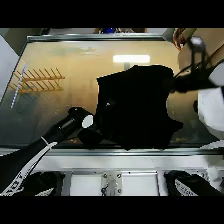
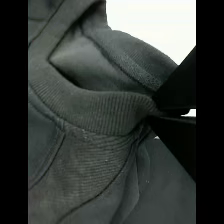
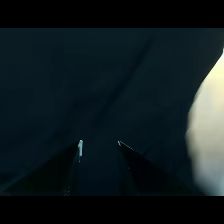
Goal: Fold the clothes and pants, and hang the long-sleeved shirts on hangers.
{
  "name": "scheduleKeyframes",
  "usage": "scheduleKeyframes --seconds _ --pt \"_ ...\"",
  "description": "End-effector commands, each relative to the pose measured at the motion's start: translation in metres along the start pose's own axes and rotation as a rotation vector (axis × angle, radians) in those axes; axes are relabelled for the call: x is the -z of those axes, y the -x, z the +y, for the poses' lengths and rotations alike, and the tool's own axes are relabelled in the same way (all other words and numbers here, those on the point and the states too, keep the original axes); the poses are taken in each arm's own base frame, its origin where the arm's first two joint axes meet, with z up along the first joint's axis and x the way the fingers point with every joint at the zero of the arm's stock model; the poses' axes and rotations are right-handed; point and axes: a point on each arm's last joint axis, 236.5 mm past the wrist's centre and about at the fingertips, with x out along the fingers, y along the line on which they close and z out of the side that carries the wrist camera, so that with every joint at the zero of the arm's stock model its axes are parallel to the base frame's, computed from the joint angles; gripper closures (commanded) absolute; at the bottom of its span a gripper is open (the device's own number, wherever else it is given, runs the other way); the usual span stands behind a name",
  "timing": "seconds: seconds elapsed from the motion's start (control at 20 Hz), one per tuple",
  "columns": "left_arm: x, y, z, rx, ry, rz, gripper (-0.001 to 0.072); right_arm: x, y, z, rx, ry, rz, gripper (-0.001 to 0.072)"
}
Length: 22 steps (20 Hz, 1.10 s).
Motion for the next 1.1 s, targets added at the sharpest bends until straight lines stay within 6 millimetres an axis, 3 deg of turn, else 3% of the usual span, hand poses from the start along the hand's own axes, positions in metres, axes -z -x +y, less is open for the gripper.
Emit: scheduleKeyframes --seconds 0.0,0.2,0.3,0.35,0.4,0.45,0.6,0.9,1.05 --pt "-0.002 0.000 0.008 -0.005 0.021 -0.006 0.0689 0.111 -0.026 0.020 0.066 -0.184 0.177 0.0451" --pt "-0.012 0.000 0.006 0.000 0.025 -0.049 0.0689 0.212 -0.059 0.043 0.153 -0.199 0.354 0.0451" --pt "-0.016 0.001 0.007 -0.001 0.025 -0.063 0.0689 0.239 -0.072 0.062 0.155 -0.190 0.382 0.0443" --pt "-0.016 0.001 0.007 -0.001 0.025 -0.064 0.0689 0.247 -0.080 0.074 0.143 -0.171 0.386 0.0386" --pt "-0.016 0.001 0.007 -0.001 0.025 -0.062 0.0689 0.253 -0.087 0.085 0.130 -0.161 0.393 0.0151" --pt "-0.016 0.001 0.007 -0.001 0.025 -0.062 0.0689 0.260 -0.095 0.095 0.118 -0.161 0.404 -0.0008" --pt "-0.014 0.001 0.007 -0.001 0.024 -0.055 0.0689 0.274 -0.112 0.094 0.188 -0.279 0.440 -0.0008" --pt "-0.014 0.001 0.007 -0.001 0.025 -0.053 0.0689 0.269 -0.127 0.077 0.288 -0.365 0.387 -0.0008" --pt "-0.014 0.001 0.007 -0.001 0.025 -0.053 0.0689 0.269 -0.137 0.080 0.291 -0.396 0.374 -0.0008"
